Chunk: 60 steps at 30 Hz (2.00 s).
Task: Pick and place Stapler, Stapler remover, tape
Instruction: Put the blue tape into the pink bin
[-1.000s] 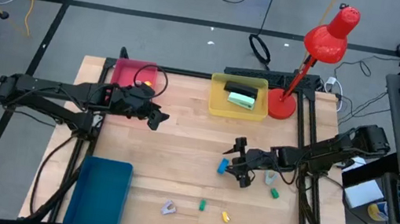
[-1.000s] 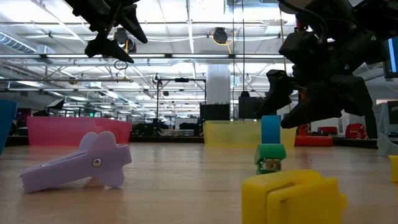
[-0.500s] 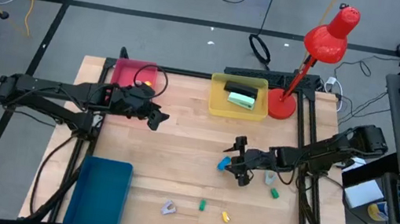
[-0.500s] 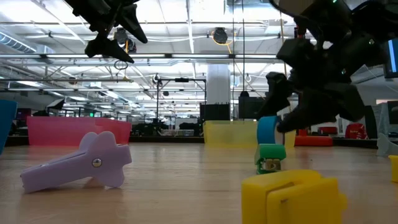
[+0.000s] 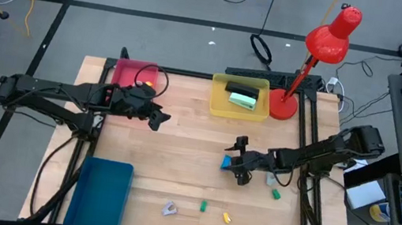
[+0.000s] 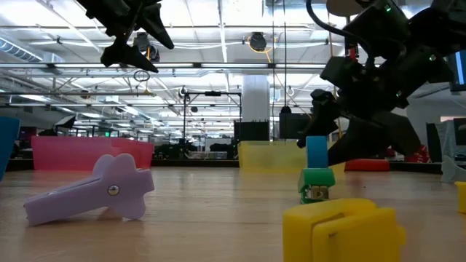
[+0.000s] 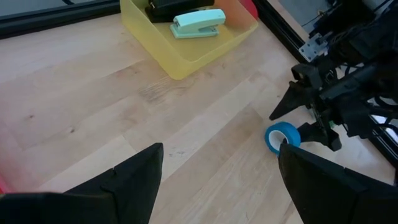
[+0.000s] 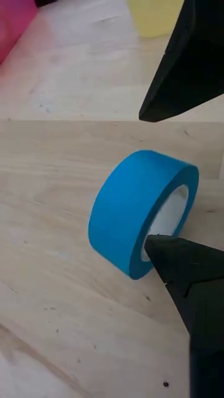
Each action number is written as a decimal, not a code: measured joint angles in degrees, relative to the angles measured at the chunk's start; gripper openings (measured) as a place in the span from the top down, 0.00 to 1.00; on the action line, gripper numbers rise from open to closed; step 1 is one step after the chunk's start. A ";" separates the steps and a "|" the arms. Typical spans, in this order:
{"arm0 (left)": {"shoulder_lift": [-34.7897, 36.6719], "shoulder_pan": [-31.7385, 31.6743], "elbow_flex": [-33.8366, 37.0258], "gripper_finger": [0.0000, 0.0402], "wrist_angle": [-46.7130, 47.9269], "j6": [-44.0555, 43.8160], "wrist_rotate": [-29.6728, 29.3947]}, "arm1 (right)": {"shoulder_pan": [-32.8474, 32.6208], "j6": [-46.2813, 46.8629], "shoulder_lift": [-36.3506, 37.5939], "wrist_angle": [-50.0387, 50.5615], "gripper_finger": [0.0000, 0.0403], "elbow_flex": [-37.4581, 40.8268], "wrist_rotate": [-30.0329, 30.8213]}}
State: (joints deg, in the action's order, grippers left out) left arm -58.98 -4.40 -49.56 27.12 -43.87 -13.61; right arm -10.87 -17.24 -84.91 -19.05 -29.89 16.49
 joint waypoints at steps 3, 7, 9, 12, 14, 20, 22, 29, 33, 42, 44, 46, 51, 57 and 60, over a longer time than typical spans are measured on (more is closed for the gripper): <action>0.00 0.00 0.00 0.22 0.01 0.19 -0.01 | 0.00 -0.01 0.03 0.00 0.25 0.00 0.02; 0.00 -0.01 0.00 0.22 0.01 0.21 -0.01 | 0.02 0.01 0.03 0.00 0.26 0.00 0.00; 0.00 0.00 0.00 0.22 0.01 0.21 -0.01 | 0.04 0.01 0.03 -0.02 0.28 0.00 0.00; 0.00 0.00 0.00 0.22 0.01 0.21 -0.01 | 0.04 0.16 0.03 -0.40 0.35 0.00 0.00; 0.00 0.00 0.00 0.22 0.01 0.20 -0.01 | 0.07 0.58 0.03 -1.63 0.40 0.00 -0.02; 0.00 -0.01 0.00 0.22 -0.45 -0.02 -0.01 | 1.36 0.73 0.03 -6.43 0.62 0.00 0.16; 0.00 -0.01 0.00 0.22 -0.45 -0.12 -0.01 | 2.00 1.56 0.03 -6.94 0.71 -0.08 0.14; 0.00 0.00 0.00 0.22 -0.45 -0.15 0.05 | 2.67 1.07 0.03 -6.44 0.98 -0.37 -0.22; 0.00 0.00 0.00 0.22 -0.42 0.06 0.05 | 2.51 3.04 0.03 -6.54 0.91 -0.37 -0.39; 0.00 0.00 0.00 0.22 -0.42 0.47 0.15 | 3.81 10.13 0.05 2.31 0.71 -7.34 -10.75; 0.00 0.00 0.00 0.22 -0.42 0.87 0.21 | 4.59 10.41 0.05 4.94 0.67 -9.00 -12.25; 0.00 0.00 0.00 0.22 -0.42 1.35 0.23 | 5.28 10.42 0.05 6.16 0.64 -9.87 -12.15; 0.00 0.00 0.00 0.22 -0.42 1.79 0.23 | 6.82 10.61 0.03 7.19 0.57 -9.92 -12.23; 0.00 0.00 0.00 0.22 -0.42 2.87 0.20 | 7.92 13.44 -2.34 7.57 0.49 -9.92 -13.44; 0.00 0.00 0.00 0.22 -0.42 2.88 0.15 | 8.47 13.74 -4.70 8.09 0.48 -11.11 -13.55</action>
State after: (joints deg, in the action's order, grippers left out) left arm -58.98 -4.40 -49.56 26.70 -40.99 -13.46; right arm -2.40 -3.50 -89.61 -10.96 -41.00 2.94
